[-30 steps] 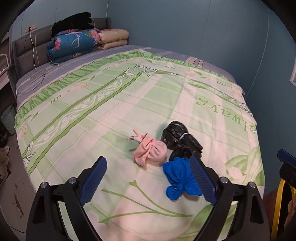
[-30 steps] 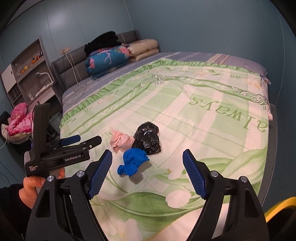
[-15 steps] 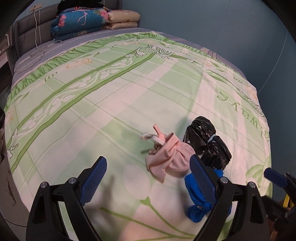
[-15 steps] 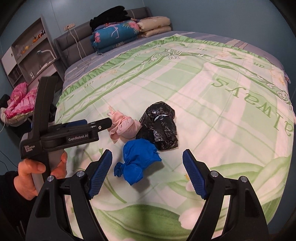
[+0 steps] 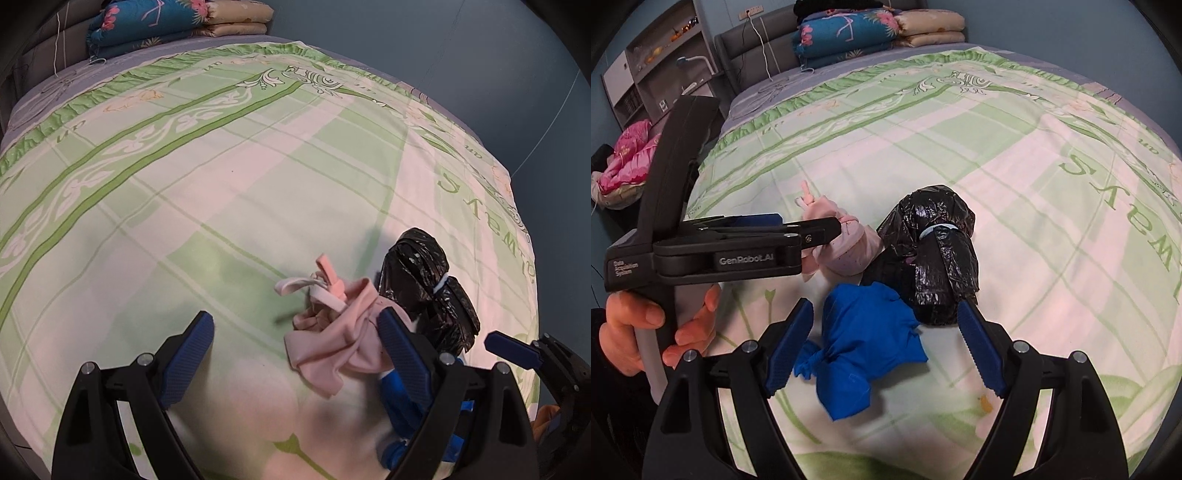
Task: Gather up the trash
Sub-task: 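Grasp the pink bag with the left tool while the right tool grasps the blue bag, then lift the pink bag and the blue-and-black bags and carry them over the bin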
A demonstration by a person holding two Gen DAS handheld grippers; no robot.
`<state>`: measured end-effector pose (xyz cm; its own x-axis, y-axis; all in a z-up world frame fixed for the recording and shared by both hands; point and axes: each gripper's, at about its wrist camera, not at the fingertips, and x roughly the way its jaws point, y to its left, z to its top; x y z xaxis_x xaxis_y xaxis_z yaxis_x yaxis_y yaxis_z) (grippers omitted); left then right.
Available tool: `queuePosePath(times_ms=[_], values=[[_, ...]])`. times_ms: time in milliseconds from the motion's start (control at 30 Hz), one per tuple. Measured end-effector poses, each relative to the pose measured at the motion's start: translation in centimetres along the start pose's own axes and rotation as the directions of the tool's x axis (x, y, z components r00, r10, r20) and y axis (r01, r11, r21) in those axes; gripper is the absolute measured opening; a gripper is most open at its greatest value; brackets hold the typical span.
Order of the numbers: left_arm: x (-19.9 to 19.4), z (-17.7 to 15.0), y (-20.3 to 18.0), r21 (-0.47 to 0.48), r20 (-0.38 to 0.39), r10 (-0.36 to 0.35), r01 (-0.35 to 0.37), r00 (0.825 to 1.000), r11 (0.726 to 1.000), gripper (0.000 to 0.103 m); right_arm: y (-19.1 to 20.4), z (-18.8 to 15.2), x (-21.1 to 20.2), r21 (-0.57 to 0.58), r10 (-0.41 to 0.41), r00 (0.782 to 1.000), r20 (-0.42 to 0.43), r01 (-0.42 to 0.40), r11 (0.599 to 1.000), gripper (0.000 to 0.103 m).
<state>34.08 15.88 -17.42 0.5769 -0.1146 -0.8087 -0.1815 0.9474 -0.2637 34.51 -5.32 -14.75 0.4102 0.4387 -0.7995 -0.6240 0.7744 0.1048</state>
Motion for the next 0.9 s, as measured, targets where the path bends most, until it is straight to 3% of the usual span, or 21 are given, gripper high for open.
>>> queuePosePath(times_ms=[233, 367, 500, 567, 667, 800, 900], values=[[1.1, -0.1, 0.8, -0.006, -0.008, -0.056, 0.056, 0.998, 0.998, 0.079, -0.6, 0.5, 2.5, 0.007, -0.003, 0.999, -0.052, 0.003, 1.0, 0.076], [1.3, -0.1, 0.7, 0.016, -0.003, -0.069, 0.069, 0.998, 0.997, 0.067, -0.6, 0.7, 3.4, 0.01, 0.002, 0.997, -0.073, -0.001, 1.0, 0.075], [1.3, 0.0, 0.8, 0.017, -0.008, -0.113, 0.113, 0.994, 0.993, 0.048, -0.4, 1.1, 4.2, -0.007, -0.003, 0.996, -0.085, 0.002, 1.0, 0.063], [1.4, 0.0, 0.7, 0.01, -0.017, -0.152, 0.152, 0.988, 0.988, 0.032, -0.2, 1.3, 4.4, -0.016, -0.002, 0.996, -0.089, 0.001, 1.0, 0.057], [1.5, 0.0, 0.8, -0.009, -0.025, -0.191, 0.191, 0.981, 0.982, 0.022, -0.1, 1.6, 4.6, -0.023, 0.003, 0.995, -0.095, -0.005, 1.0, 0.045], [1.3, -0.1, 0.8, -0.013, -0.019, -0.214, 0.213, 0.977, 0.977, 0.019, -0.1, 1.9, 4.7, -0.016, 0.014, 0.995, -0.095, -0.015, 1.0, 0.029], [1.0, -0.1, 0.7, -0.002, -0.013, -0.216, 0.216, 0.976, 0.977, 0.018, 0.1, 2.1, 4.5, -0.025, 0.015, 0.996, -0.088, -0.017, 1.0, 0.023]])
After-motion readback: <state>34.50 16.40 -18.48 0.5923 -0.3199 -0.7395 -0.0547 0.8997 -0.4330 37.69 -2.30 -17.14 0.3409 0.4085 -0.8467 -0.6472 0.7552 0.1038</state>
